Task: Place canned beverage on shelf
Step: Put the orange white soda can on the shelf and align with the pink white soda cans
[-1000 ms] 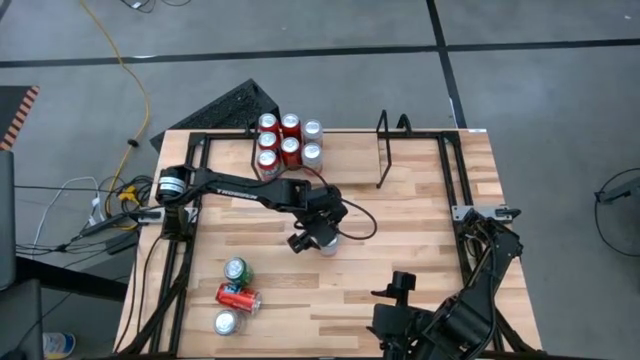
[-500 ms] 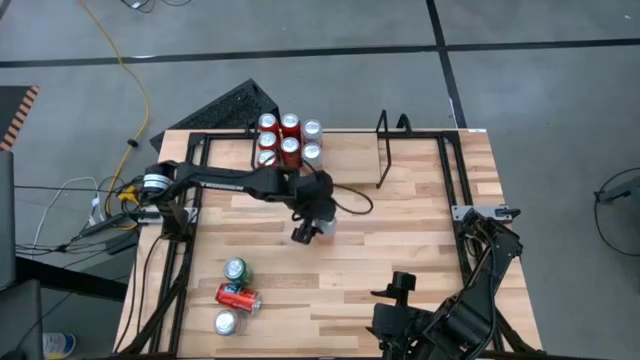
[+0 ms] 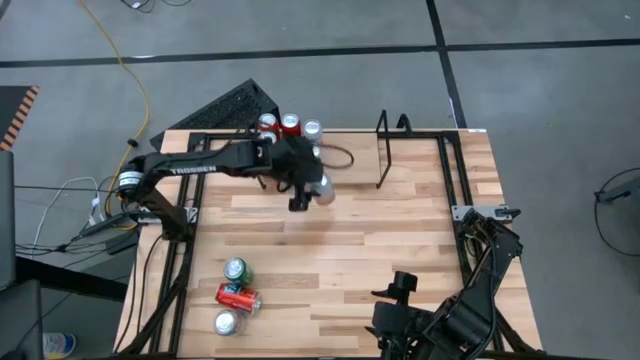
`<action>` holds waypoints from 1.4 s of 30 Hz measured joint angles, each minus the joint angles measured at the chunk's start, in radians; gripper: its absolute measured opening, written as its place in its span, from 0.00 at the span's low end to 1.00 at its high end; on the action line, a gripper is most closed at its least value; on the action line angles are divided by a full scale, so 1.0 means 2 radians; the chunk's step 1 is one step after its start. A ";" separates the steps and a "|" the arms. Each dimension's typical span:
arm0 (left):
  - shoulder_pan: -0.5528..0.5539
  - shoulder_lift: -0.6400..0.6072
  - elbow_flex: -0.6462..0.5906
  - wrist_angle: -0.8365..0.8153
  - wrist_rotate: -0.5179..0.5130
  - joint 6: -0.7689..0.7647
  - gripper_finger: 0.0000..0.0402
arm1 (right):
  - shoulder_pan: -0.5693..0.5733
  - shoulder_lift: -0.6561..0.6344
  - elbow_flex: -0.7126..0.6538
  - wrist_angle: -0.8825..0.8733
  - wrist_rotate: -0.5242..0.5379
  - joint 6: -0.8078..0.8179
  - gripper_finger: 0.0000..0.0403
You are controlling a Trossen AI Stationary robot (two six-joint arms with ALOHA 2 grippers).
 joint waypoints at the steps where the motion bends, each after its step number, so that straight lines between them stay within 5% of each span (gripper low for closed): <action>1: 0.005 0.000 0.000 -0.003 -0.005 0.000 0.71 | 0.000 0.000 0.000 0.000 0.000 0.000 0.78; 18: 0.053 -0.002 -0.055 0.010 -0.023 0.046 0.71 | 0.000 0.000 0.000 0.000 0.000 0.001 0.78; 42: 0.070 -0.002 -0.057 0.023 -0.035 0.056 0.71 | 0.000 0.000 0.000 0.000 0.007 0.001 0.78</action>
